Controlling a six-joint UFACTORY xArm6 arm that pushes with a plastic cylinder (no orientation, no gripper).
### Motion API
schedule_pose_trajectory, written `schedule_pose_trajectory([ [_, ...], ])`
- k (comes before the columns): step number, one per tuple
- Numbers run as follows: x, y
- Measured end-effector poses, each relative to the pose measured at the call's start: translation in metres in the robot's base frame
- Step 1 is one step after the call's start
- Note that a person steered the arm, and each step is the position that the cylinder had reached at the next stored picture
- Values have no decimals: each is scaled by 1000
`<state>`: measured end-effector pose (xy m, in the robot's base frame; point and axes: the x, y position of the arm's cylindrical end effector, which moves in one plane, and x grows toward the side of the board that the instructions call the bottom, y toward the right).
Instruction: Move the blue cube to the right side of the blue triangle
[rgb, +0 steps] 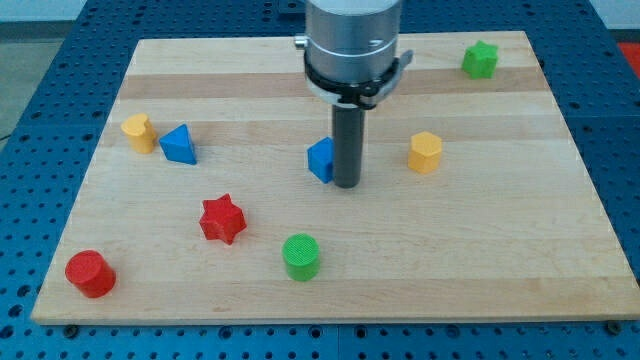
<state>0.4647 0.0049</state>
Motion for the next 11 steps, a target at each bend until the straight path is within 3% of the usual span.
schedule_pose_trajectory([
  [3,0,-38],
  [5,22,17],
  [6,-9,13],
  [7,-36,-5],
  [11,-42,-100],
])
